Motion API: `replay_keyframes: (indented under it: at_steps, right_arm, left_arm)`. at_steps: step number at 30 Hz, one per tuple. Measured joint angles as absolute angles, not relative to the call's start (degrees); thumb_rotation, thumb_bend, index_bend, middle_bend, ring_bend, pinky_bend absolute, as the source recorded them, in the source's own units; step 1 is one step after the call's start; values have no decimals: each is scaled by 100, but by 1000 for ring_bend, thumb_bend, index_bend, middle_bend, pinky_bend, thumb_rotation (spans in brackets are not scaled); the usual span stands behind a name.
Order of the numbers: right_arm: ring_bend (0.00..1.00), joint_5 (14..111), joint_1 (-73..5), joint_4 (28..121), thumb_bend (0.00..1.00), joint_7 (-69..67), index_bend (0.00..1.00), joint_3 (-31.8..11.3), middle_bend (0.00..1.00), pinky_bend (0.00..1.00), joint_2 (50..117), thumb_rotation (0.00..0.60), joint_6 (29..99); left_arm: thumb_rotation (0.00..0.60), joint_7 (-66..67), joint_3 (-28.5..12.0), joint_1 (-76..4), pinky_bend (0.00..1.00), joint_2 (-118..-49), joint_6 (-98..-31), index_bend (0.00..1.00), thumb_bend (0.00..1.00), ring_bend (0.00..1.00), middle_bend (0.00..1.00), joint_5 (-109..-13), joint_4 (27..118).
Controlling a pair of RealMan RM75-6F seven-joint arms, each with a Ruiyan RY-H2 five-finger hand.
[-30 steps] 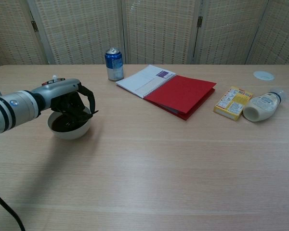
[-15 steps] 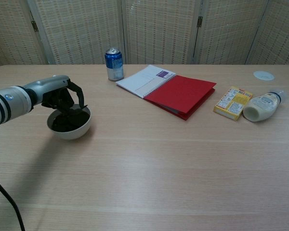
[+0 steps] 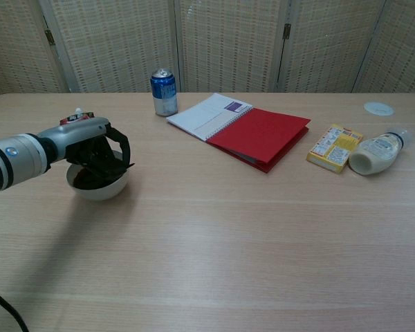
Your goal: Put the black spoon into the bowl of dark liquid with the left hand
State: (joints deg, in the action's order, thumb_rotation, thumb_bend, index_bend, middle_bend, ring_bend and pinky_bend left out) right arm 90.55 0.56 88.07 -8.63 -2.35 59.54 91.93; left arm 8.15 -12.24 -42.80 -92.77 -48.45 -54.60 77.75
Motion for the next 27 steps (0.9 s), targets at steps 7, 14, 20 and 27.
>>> replay_keyframes:
  at_steps: [7,14,20,27]
  right_arm:
    - [347,9025,92,8784,238,-893,295,-232,272,345,5956,600,9215]
    - [347,9036,83,8760,238,-917,295,-235,272,345,5968,600,9205]
    - [347,9078,43,8742,238,-922,295,-243,272,345,5989,600,9182]
    - [347,9093,16,8711,238,-943,295,-244,272,345,6010,600,9155]
  left_arm:
    - [600,996,-1352,-4470,1000,-9551,-4788,673,492,879,962,-5194,7343]
    - [600,1017,-1461,-4468,1000,-9546,-4842,674,492,879,962,-5003,7163]
    - [600,924,-1408,-4316,1000,-9340,-4893,674,491,879,962,-5043,7375]
    - [600,856,-1261,-4183,1000,-9170,-4933,674,492,878,962,-5236,7791]
